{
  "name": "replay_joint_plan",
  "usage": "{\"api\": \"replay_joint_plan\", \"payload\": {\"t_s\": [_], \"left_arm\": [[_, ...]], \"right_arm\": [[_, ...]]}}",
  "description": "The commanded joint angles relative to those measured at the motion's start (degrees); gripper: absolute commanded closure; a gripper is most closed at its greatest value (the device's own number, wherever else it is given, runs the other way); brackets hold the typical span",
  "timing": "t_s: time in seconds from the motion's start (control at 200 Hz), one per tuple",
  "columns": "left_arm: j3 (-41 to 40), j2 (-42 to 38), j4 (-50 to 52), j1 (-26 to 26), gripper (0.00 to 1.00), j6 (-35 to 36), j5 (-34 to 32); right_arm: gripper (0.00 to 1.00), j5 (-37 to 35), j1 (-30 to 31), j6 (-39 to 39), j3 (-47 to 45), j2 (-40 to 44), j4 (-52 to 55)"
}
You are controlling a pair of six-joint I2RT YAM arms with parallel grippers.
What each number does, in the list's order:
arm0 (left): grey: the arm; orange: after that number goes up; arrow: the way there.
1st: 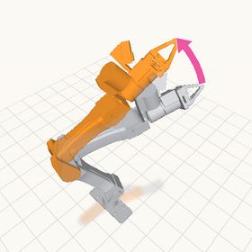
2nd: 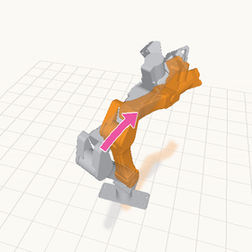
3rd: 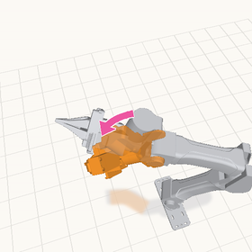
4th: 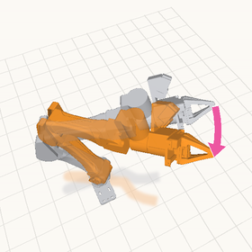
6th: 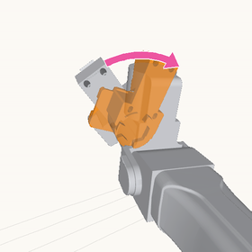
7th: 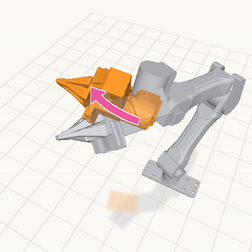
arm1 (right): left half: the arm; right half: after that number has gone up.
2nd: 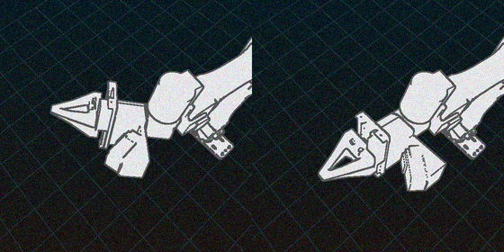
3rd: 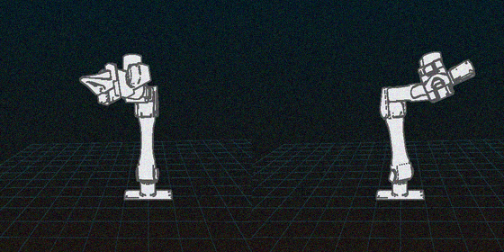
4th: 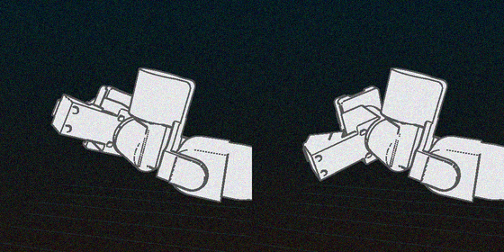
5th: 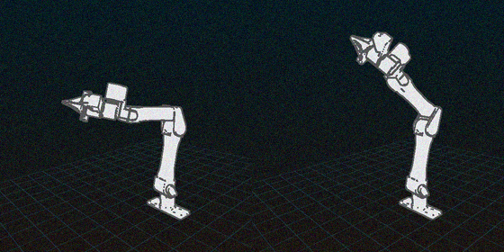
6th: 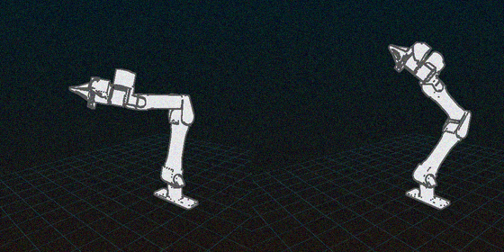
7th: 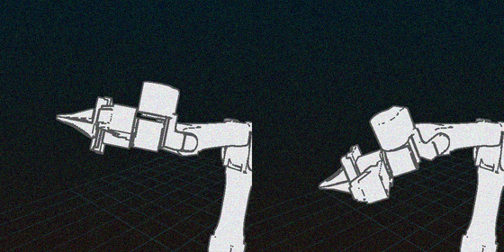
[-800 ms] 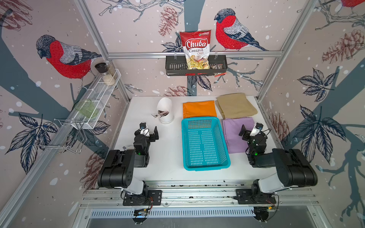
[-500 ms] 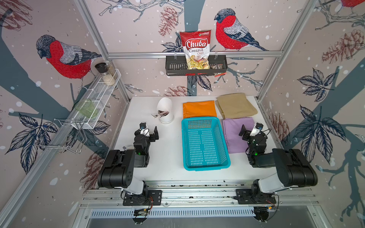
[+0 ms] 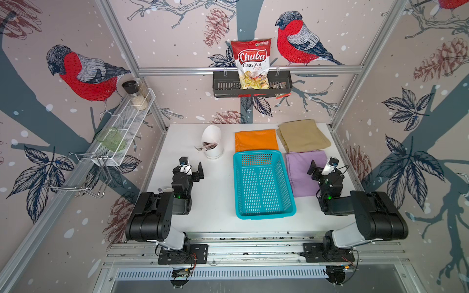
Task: Put the folded long pants in the basket
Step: Pick up the long pant at the center of the board.
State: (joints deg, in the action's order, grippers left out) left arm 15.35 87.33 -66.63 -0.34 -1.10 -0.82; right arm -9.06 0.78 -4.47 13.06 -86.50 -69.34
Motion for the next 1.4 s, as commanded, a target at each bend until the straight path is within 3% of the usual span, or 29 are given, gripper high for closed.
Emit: {"api": "replay_joint_plan", "payload": {"t_s": [0.0, 0.095, 0.14, 0.25, 0.335, 0.455, 0.6, 0.795, 1.02, 1.19, 1.396], "left_arm": [[2.0, -1.7, 3.8, 0.2, 0.02, -0.3, -2.3], [16.6, -2.6, 31.0, 1.3, 0.05, -4.0, -10.7], [21.3, -1.5, 39.0, 1.4, 0.05, -6.7, -10.6], [22.9, -3.8, 42.2, 5.5, 0.05, -10.0, -15.1], [24.0, -6.7, 44.9, 8.1, 0.05, -14.0, -19.3], [28.7, -9.8, 51.8, 9.2, 0.05, -19.1, -21.6], [33.5, -14.6, 58.5, 9.8, 0.05, -21.6, -24.8], [42.9, -15.0, 63.3, 10.3, 0.04, -22.0, -11.4], [57.9, -1.2, 66.8, 16.6, 0.04, -24.7, -0.6], [72.2, 13.7, 70.7, 21.3, 0.04, -26.3, 7.0], [87.7, 30.1, 77.5, 23.3, 0.05, -27.4, 14.2]], "right_arm": [[0.00, -1.8, 0.7, 0.3, 0.0, 0.4, -0.9], [0.00, -4.8, 1.5, 0.2, 1.9, 3.0, 4.2], [0.00, -6.9, 2.2, 0.1, 4.6, 5.4, 11.4], [0.00, -10.8, 3.5, -2.7, 14.7, 7.5, 30.9], [0.00, -8.5, 4.2, -5.5, 25.4, 5.3, 46.5], [0.05, -0.6, 6.9, -7.8, 43.6, -3.4, 67.3], [0.07, 0.6, 16.5, -4.3, 60.6, -15.0, 80.6], [0.07, 7.9, 21.1, -6.5, 82.0, -29.9, 92.8], [0.07, 17.4, 19.7, -12.0, 98.6, -41.2, 96.6], [0.07, 20.9, 17.4, -15.3, 104.8, -47.1, 97.0], [0.10, 24.3, 15.0, -18.0, 103.5, -50.0, 95.5]]}}
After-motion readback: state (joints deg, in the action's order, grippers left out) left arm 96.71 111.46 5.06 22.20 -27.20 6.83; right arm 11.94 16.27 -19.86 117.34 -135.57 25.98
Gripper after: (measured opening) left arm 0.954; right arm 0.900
